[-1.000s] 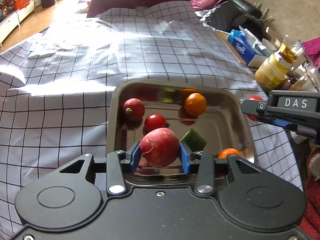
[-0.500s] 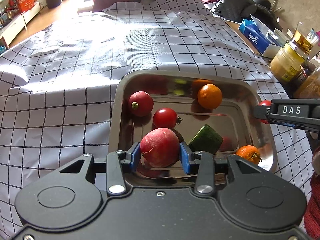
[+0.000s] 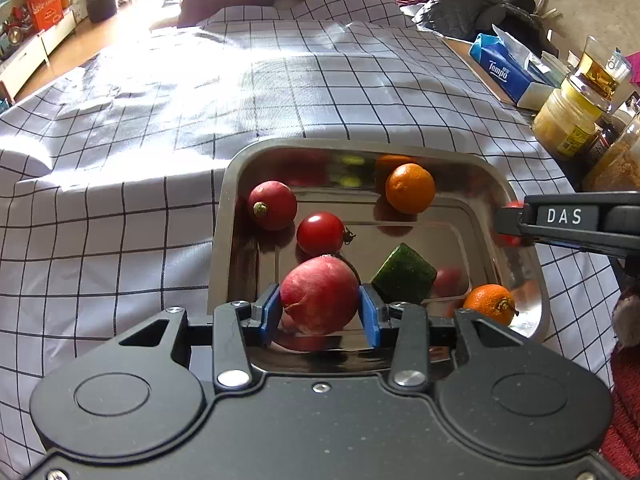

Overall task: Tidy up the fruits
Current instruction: 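Open the left tool over the tray while the right tool releases the tomato, then move both tools back from the tray toward the remaining produce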

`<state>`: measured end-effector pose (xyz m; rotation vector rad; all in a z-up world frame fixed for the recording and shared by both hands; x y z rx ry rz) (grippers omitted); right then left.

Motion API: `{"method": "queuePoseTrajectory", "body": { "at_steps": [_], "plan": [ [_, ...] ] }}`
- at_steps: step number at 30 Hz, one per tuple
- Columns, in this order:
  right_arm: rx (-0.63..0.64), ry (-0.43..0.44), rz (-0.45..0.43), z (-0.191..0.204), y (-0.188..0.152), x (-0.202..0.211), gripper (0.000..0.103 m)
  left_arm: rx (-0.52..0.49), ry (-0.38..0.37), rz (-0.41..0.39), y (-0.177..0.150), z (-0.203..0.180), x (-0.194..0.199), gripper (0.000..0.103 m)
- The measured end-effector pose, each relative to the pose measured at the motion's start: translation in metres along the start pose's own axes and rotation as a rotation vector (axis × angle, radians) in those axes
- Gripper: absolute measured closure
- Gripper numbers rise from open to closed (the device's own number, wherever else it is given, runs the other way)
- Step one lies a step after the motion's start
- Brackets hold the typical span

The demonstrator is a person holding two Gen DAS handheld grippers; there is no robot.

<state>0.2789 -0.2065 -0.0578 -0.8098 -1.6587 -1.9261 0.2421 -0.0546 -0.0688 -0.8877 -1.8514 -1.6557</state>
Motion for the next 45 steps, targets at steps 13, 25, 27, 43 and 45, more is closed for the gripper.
{"method": "queuePoseTrajectory", "body": {
  "at_steps": [13, 25, 27, 43, 45],
  "plan": [
    [-0.005, -0.002, -0.034, 0.0, 0.004, 0.009, 0.068, -0.019, 0.008, -0.028, 0.003, -0.003, 0.007, 0.052],
    [-0.003, -0.003, -0.046, 0.0, 0.006, 0.014, 0.068, -0.015, -0.002, -0.042, 0.005, -0.004, 0.013, 0.052],
    [-0.002, -0.003, -0.049, 0.001, 0.006, 0.015, 0.068, -0.012, -0.006, -0.043, 0.006, -0.005, 0.015, 0.052],
    [0.011, -0.009, -0.055, 0.002, 0.005, 0.017, 0.068, -0.023, -0.019, -0.053, 0.006, -0.01, 0.021, 0.052],
    [0.016, -0.01, -0.057, 0.003, 0.004, 0.018, 0.068, -0.024, -0.023, -0.059, 0.006, -0.011, 0.023, 0.052]
  ]
}}
Point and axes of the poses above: each gripper's, at about its wrist camera, not at the fingertips, and x roughly against the way its jaws point, z to its left, y to its top, the point moved 10 cm from there along -x, roughly the way its jaws point, and after that the axes turned 12 degrees about -z, right-handed, at the moved point
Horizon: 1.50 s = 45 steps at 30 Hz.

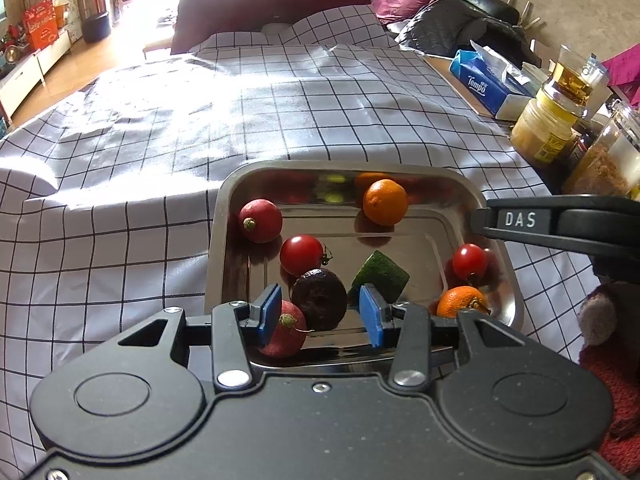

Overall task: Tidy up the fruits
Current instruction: 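Move both tools back from the tray toward the remaining produce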

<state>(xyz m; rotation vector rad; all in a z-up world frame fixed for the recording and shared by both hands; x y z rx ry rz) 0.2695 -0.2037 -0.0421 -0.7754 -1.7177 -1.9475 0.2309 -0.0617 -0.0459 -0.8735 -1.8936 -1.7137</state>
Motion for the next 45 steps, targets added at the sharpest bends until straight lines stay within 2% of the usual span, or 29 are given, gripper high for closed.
{"method": "queuePoseTrajectory", "body": {
  "at_steps": [20, 28, 38, 45],
  "plan": [
    [0.051, 0.01, -0.071, 0.019, -0.007, 0.037, 0.067, -0.028, -0.008, -0.064, 0.002, -0.015, 0.026, 0.051],
    [-0.025, 0.001, -0.04, -0.009, -0.039, 0.052, 0.067, -0.101, -0.03, -0.064, -0.019, -0.032, 0.04, 0.051],
    [-0.103, -0.008, -0.017, -0.043, -0.085, 0.073, 0.066, -0.111, -0.039, -0.004, -0.058, -0.012, 0.054, 0.051],
    [-0.117, 0.026, -0.031, -0.04, -0.122, 0.086, 0.066, -0.126, -0.043, 0.02, -0.088, 0.003, 0.067, 0.051]
  ]
}}
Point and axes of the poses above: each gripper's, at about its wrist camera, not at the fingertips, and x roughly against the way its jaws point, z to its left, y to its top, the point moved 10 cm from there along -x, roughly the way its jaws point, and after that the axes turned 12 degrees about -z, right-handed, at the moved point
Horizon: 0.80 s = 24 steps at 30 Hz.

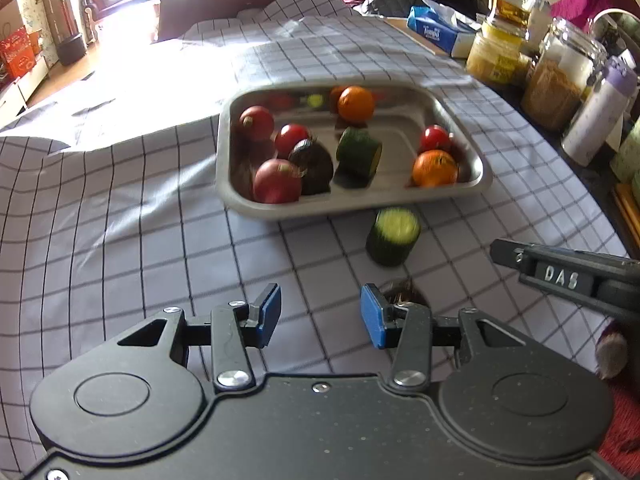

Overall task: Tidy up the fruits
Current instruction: 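Move both tools back from the tray toward the remaining produce, then lower the right tool onto the dark avocado and close it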

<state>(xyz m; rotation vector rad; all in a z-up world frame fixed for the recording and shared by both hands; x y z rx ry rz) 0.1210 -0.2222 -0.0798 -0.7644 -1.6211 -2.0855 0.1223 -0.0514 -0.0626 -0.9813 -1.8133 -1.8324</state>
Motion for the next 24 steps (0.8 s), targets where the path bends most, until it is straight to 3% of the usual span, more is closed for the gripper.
{"method": "queuePoseTrajectory", "body": {
  "at_steps": [10, 17, 24],
  "plan": [
    [0.051, 0.133, -0.027, 0.043, -0.049, 0.021, 0.066, 0.037, 0.036, -0.017, -0.016, 0.021, 0.007, 0.051],
    [0.075, 0.138, -0.071, 0.056, -0.052, 0.024, 0.062, 0.064, 0.089, -0.008, -0.021, 0.043, 0.001, 0.051],
    [0.099, 0.112, -0.095, 0.062, -0.056, 0.018, 0.057, 0.075, 0.092, 0.011, -0.025, 0.049, -0.004, 0.051]
  ]
}}
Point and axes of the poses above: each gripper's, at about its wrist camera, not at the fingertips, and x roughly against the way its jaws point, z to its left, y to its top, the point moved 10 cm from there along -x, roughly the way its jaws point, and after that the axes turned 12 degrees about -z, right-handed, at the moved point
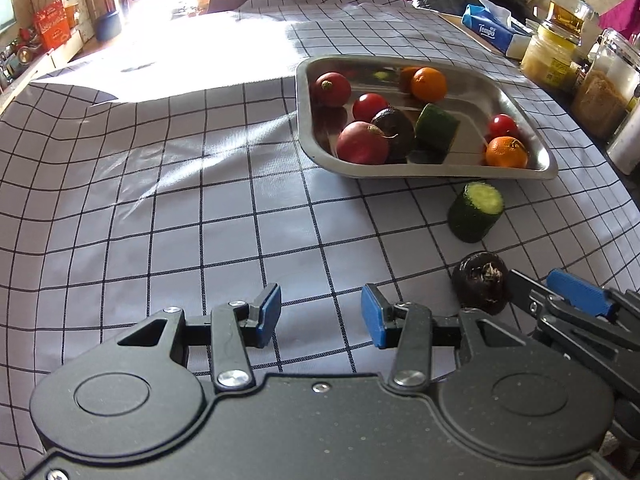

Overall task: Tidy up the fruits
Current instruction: 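Lower the right tool onto the dark avocado and close it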

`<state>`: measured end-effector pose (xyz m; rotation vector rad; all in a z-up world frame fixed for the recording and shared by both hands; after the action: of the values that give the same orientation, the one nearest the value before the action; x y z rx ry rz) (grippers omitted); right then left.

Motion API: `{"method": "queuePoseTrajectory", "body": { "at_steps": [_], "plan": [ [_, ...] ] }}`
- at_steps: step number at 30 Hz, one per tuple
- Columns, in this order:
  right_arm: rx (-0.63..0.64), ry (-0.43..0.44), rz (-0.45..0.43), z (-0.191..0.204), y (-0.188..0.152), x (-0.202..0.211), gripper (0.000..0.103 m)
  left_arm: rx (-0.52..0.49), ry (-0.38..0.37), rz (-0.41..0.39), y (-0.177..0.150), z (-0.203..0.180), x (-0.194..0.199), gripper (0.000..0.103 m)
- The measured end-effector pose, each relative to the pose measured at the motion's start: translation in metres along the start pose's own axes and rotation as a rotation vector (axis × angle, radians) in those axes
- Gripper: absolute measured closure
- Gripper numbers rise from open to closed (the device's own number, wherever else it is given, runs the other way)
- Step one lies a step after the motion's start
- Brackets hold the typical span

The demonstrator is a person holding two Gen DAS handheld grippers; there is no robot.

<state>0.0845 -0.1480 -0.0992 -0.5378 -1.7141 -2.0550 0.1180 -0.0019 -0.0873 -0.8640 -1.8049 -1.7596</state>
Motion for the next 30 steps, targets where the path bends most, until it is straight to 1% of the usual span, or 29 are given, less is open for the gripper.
{"method": "queuePoseTrajectory", "body": {
  "at_steps": [11, 20, 30],
  "plan": [
    [0.095, -0.067, -0.077, 0.003, 0.005, -0.001, 0.048, -0.003, -0.007, 0.016, -0.004, -0.002, -0.003, 0.051],
    [0.088, -0.025, -0.088, -0.001, -0.001, 0.004, 0.045, 0.001, -0.012, 0.015, -0.004, -0.001, -0.002, 0.051],
    [0.042, 0.028, -0.089, 0.003, -0.007, 0.007, 0.044, 0.013, -0.01, 0.017, -0.004, 0.001, -0.004, 0.051]
  ]
}}
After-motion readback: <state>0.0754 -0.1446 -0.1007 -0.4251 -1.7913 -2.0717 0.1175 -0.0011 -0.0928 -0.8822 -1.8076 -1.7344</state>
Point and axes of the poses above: each gripper's, at about its wrist camera, not at the fingertips, and x roughly against the way its jaws point, z to its left, y to its top, the point moved 10 cm from there along -x, roughly the way its jaws point, and after that the axes turned 12 degrees about -z, right-handed, at the moved point
